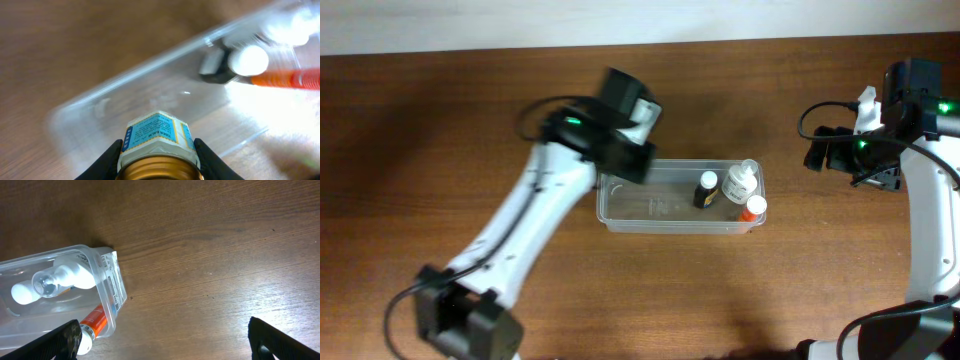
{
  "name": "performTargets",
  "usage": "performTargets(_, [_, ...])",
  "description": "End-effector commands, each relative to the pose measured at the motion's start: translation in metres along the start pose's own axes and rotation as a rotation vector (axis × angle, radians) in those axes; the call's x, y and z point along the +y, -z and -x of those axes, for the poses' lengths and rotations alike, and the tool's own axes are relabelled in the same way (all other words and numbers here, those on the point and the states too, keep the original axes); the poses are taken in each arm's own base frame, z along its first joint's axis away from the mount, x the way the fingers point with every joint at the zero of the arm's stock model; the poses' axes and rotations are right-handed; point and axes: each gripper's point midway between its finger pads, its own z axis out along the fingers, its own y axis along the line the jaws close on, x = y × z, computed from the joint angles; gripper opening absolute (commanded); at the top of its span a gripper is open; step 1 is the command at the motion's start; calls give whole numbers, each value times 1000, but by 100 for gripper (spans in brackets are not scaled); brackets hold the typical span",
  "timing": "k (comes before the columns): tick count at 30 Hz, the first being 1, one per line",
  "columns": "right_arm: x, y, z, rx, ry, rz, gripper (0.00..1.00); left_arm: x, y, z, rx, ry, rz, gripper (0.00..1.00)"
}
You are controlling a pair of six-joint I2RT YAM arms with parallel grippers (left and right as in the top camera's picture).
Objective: Pack container
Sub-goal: 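Lower the gold-lidded jar into the container and release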
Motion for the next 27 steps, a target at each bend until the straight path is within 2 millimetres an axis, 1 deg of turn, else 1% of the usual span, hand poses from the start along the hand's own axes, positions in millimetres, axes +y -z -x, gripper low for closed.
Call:
performTargets(1, [0,-3,-1,10,2,7,98,-33,-42,-11,76,-69,-30,21])
performTargets(4, [0,-3,-1,10,2,7,98,-45,-70,-13,97,-96,-38,22])
performTargets(6, [0,-3,-2,12,2,7,98,-45,-86,-14,112,-97,-37,22])
performTargets(7, [0,-3,-2,13,2,7,98,-44,-91,-16,121,-96,-35,22])
performTargets(8, [0,-3,-2,12,2,7,98,-42,-94,-16,124,-91,-34,25])
performTargets(9, [0,-3,-2,12,2,7,98,-40,-95,-16,128,-88,-31,36])
performTargets(10, [0,-3,-2,13,2,7,98,-37,-95,-16,127,-82,-29,42])
performTargets(12, [0,-3,-2,12,2,7,98,-32,-92,-11,115,-69,-26,54])
performTargets(13, [0,-3,-2,12,2,7,98,-29,-90,-8,111,-62,-24,56])
performTargets(15, [0,-3,-2,12,2,7,98,-23,-76,0,101,-47,-19,57])
performTargets(16, [0,-3,-2,12,2,7,98,-20,-67,4,95,-40,-17,59])
performTargets(19, [0,-3,-2,13,2,7,98,-6,-27,15,66,-6,-1,61])
performTargets(20, [0,-3,-2,12,2,6,98,6,-8,18,52,16,27,62])
performTargets(21, [0,-3,-2,12,2,6,98,24,16,21,29,44,73,62])
performTargets(23, [0,-3,-2,12,2,6,98,52,49,19,-9,94,130,65])
performTargets(25, [0,-3,-2,11,2,6,98,78,77,11,-28,152,174,70])
performTargets(26, [0,-3,-2,11,2,7,98,93,90,3,-27,192,191,71])
performTargets(27, [0,-3,-2,12,2,7,98,105,98,-5,-18,227,204,73])
